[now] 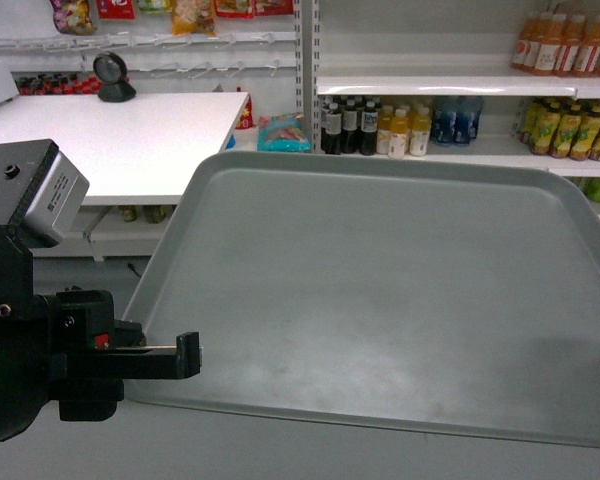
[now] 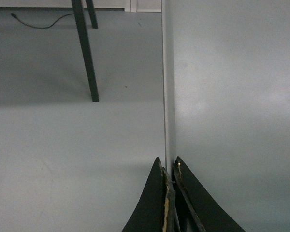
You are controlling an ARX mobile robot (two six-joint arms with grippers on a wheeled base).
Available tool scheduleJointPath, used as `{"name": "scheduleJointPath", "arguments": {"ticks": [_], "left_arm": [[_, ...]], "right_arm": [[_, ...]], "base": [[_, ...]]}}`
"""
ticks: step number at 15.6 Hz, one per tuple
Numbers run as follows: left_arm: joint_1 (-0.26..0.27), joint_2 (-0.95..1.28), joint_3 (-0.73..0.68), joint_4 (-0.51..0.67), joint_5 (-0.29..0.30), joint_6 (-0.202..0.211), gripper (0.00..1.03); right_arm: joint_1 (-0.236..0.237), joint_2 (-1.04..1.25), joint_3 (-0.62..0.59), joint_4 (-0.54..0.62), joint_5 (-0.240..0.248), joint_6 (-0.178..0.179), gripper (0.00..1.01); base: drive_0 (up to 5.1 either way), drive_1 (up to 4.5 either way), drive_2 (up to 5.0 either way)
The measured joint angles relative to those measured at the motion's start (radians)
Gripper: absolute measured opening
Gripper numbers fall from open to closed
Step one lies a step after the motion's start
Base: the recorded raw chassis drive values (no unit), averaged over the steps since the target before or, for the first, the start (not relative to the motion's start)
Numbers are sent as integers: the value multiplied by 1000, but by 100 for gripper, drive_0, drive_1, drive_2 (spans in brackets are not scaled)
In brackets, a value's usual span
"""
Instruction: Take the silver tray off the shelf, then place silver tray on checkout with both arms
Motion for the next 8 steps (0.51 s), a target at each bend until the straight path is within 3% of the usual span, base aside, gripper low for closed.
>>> {"name": "scheduleJointPath", "arguments": {"ticks": [8], "left_arm": [[1, 0, 0, 2, 0, 0, 3]], "right_arm": [[1, 0, 0, 6, -1, 0, 2]], "base": [[-497, 238, 238]]}}
